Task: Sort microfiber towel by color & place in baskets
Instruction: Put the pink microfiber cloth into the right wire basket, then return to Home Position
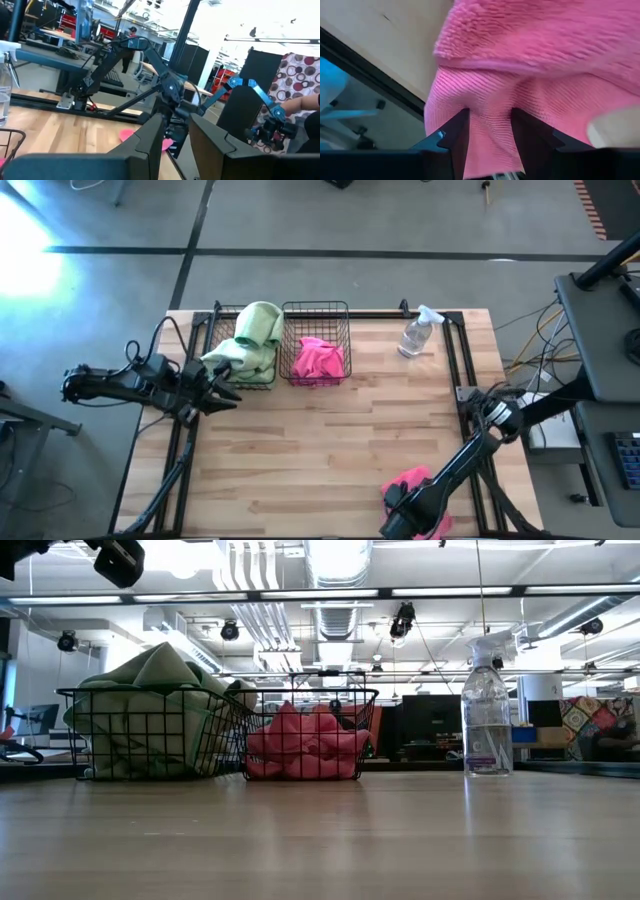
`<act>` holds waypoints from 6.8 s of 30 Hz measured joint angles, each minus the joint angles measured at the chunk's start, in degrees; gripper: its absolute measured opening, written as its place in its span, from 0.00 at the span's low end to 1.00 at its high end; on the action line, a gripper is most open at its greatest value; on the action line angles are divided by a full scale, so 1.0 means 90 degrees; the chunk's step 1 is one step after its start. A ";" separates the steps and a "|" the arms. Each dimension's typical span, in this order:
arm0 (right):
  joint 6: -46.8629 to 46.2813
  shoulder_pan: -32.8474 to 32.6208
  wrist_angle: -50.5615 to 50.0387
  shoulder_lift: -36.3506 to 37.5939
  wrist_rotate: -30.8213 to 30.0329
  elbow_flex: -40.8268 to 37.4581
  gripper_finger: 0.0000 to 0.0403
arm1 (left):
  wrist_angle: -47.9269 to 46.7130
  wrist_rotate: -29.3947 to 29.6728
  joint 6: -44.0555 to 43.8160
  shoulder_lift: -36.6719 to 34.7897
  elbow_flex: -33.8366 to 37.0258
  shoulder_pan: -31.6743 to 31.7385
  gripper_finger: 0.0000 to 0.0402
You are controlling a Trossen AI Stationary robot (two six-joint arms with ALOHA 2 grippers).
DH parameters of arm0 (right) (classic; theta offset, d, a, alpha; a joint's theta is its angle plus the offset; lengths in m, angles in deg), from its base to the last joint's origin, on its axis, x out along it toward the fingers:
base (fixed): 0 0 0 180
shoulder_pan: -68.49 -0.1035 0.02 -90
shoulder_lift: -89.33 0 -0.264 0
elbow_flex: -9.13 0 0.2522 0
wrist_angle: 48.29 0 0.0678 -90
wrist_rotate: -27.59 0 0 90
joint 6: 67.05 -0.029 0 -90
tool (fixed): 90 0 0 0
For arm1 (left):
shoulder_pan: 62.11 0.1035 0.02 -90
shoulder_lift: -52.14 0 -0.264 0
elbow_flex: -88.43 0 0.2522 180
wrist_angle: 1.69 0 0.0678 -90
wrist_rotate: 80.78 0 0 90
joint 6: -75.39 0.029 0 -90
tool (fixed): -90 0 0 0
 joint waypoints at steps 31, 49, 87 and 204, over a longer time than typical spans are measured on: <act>0.0478 0.0877 -0.0114 -0.0276 -0.0317 -0.0027 0.03 | -0.0003 -0.0338 0.0158 -0.0452 -0.0001 -0.0002 0.20; 0.0921 0.2402 -0.0115 0.3362 -0.7500 -0.0024 0.02 | -0.0061 -0.0340 0.0304 -0.0449 -0.0002 0.0000 0.20; 0.6677 0.6411 0.4356 0.2483 -0.4084 -0.0019 0.03 | -0.0095 0.0874 0.2018 -0.0459 -0.0002 0.0012 0.20; 0.7203 0.2638 1.2044 0.4422 -0.3326 -0.5984 0.31 | 0.0105 -0.0864 -0.0514 -0.2147 0.1640 0.0012 0.20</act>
